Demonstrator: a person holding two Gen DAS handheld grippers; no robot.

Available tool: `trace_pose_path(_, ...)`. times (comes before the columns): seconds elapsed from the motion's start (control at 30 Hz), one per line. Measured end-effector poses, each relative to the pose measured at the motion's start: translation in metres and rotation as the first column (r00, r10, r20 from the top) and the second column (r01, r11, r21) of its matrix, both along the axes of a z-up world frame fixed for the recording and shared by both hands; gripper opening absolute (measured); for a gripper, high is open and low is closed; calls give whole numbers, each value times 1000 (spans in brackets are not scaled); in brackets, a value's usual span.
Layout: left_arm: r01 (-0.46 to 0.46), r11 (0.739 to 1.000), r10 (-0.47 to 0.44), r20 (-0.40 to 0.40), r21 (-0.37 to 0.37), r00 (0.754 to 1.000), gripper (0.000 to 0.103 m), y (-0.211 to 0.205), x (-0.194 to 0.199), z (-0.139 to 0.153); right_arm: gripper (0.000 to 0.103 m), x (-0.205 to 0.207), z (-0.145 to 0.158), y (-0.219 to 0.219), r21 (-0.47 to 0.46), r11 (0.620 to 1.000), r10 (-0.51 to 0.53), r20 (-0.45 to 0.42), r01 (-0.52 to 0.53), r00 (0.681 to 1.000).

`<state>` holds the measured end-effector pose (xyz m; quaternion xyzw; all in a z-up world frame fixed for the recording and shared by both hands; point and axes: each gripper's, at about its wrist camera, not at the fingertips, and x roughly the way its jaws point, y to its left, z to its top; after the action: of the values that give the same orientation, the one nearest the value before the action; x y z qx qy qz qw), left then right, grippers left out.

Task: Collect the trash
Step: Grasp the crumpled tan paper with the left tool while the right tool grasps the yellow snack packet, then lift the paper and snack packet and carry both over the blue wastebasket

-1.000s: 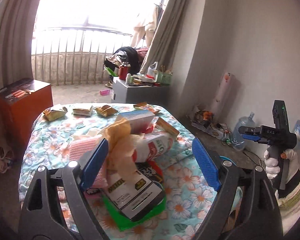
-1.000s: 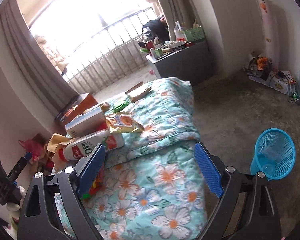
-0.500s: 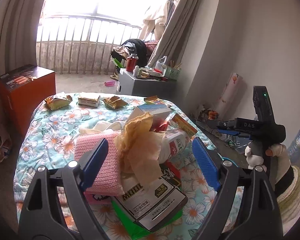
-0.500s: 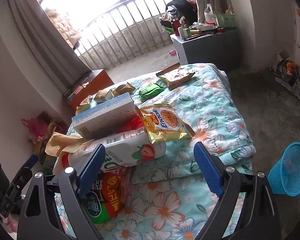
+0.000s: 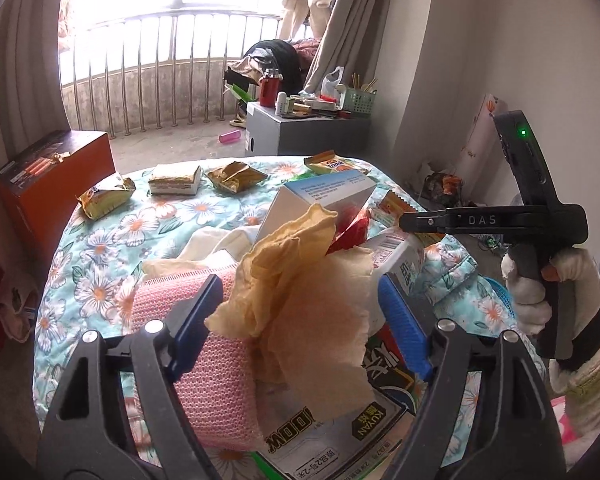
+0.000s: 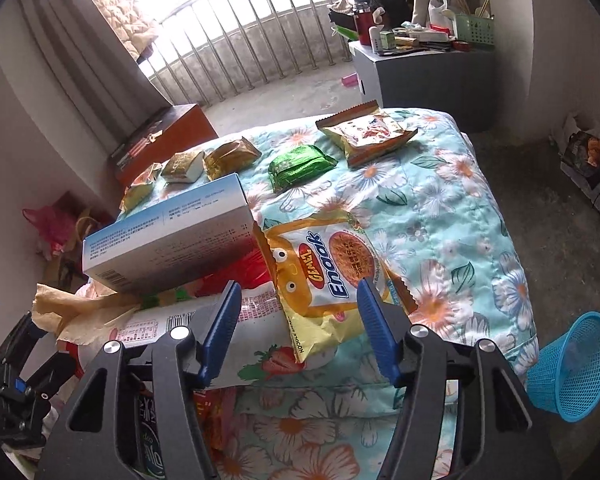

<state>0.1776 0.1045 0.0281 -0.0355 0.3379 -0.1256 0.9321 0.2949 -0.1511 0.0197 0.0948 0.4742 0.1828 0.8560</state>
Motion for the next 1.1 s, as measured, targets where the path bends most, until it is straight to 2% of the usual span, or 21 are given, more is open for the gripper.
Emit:
trace_pose_path(0.4, 17, 998, -20, -46, -55, 999, 31, 5, 1, 0, 18, -3, -3, -14, 77, 997, -7, -36, 10, 999)
trace_pose_path(0.5, 19, 997, -22, -42, -71, 999, 26, 5, -1, 1, 15, -5, -2, -17, 97, 995, -10, -38, 13, 999)
trace_pose_path(0.57, 13, 996, -16, -36, -86, 999, 20, 7, -2, 3, 9, -6, 0, -19, 100, 995, -14, -33, 17, 999)
trace_pose_path(0.7, 8, 993, -12, -36, -121, 999, 5, 13, -4, 6, 6, -11, 4, -24, 105, 994, -27, -17, 29, 999)
trace_pose_path(0.87, 5, 988, -6, -5, -157, 1000, 1, 20, -9, 14, 4, -15, 10, -32, 112, 993, -48, 3, 48, 999)
trace_pose_path(1.1, 37, 979, -13, 115, -201, 993, 1, 23, -30, 42, 4, -29, 29, -41, 116, 991, -67, 55, 60, 996)
